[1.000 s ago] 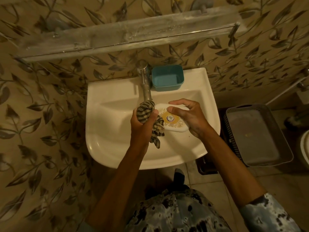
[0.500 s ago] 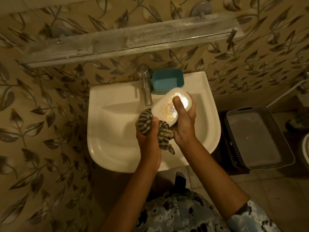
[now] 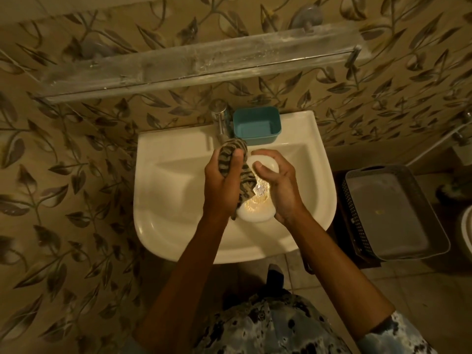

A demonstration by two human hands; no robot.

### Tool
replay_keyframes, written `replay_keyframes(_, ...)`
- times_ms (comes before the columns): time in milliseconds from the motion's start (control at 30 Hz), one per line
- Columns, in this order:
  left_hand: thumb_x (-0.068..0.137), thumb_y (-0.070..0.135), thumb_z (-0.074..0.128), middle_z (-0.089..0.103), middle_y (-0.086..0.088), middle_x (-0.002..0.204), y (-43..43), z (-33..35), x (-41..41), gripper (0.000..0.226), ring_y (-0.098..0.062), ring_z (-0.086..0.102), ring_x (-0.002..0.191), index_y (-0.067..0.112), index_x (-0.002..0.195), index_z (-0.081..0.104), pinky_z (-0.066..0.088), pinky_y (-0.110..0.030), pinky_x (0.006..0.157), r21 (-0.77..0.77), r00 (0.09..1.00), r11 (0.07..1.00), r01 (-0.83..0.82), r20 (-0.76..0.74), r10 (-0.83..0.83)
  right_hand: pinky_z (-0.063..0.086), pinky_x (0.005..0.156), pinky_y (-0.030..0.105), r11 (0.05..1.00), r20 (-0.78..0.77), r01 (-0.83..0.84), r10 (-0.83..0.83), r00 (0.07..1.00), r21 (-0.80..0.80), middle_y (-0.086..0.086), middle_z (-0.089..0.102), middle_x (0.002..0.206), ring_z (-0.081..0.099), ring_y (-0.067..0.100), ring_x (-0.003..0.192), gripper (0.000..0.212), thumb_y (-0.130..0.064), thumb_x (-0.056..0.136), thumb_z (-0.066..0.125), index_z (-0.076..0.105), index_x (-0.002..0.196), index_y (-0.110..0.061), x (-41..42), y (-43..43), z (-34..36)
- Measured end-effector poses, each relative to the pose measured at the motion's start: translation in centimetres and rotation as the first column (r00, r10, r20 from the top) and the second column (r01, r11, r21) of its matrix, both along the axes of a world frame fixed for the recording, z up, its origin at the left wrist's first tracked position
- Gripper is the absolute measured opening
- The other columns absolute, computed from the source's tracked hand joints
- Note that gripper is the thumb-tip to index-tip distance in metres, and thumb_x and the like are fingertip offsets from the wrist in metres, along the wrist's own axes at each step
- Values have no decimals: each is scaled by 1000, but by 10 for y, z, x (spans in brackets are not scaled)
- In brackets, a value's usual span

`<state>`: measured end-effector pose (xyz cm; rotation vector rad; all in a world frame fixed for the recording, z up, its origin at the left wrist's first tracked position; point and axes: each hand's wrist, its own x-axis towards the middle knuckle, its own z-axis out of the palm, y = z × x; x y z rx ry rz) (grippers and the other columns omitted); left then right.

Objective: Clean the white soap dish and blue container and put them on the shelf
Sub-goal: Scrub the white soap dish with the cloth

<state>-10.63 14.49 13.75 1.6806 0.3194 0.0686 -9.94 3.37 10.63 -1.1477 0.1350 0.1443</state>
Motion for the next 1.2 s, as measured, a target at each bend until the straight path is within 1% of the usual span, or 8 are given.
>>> replay_keyframes(133,94,33,52,66,-3,108,-8,-15,-25,32,-14,66,97,14,120,55,57,-29,81,39,997,999,32,-70,-30,57,70,34,964,-96,262,-257,961,44,7,67,96,67,23,87,17,-6,89,58,65,99,-18,7,-6,-4)
replay_keyframes(233,88,47,54,67,-1,110,-10,-31,-47,46,-14,66,99,18,123,55,57,-35,83,36,984,999,30,-176,-23,57,73,35,949,-127,314,-311,942,3,9,67,99,66,26,91,18,-8,90,59,65,100,-20,6,-14,-10)
replay_keyframes(400,84,46,54,68,-3,107,-6,-26,-40,46,-15,67,96,17,118,57,56,-41,86,31,984,1000,-4,-179,10,57,70,30,994,-97,-30,19,995,-105,6,68,94,66,20,86,20,-4,88,58,64,106,-12,-1,-16,-13)
replay_keyframes(567,93,30,55,68,-2,103,-1,-9,-15,30,-10,66,91,13,117,57,56,-35,85,59,995,997,-44,-89,49,55,68,29,972,-71,-234,231,970,-32,12,66,95,66,20,84,22,-1,87,58,62,109,-1,-7,-11,-8)
replay_keyframes(833,73,66,51,54,1,129,-25,-32,-70,77,-14,59,109,30,139,35,56,-37,87,66,964,997,-36,-260,52,56,66,26,982,-143,163,-176,974,-96,4,67,92,66,17,83,19,-4,88,59,65,101,-16,2,-14,-11)
replay_keyframes(967,70,59,62,58,-1,126,-16,-32,-61,74,-15,61,108,28,134,42,55,-40,88,6,963,997,-72,-261,71,57,74,36,990,-178,-121,107,978,-75,15,68,97,65,32,90,20,-3,87,60,66,105,-11,-5,-18,-16)
replay_keyframes(1067,80,32,71,64,-4,115,-5,-24,-43,52,-17,65,101,20,126,50,56,-40,86,-63,971,992,-105,-224,89,55,86,47,922,-176,-385,371,912,-51,21,67,112,66,38,102,30,-9,89,61,62,118,-12,-4,-23,-12)
replay_keyframes(1200,84,18,69,68,-4,107,-1,-15,-29,42,-17,68,94,18,123,53,58,-34,79,-184,982,975,-121,-166,90,58,82,39,932,-159,-319,293,943,-173,8,67,109,69,22,97,47,-23,85,68,50,128,-29,-4,-22,-9)
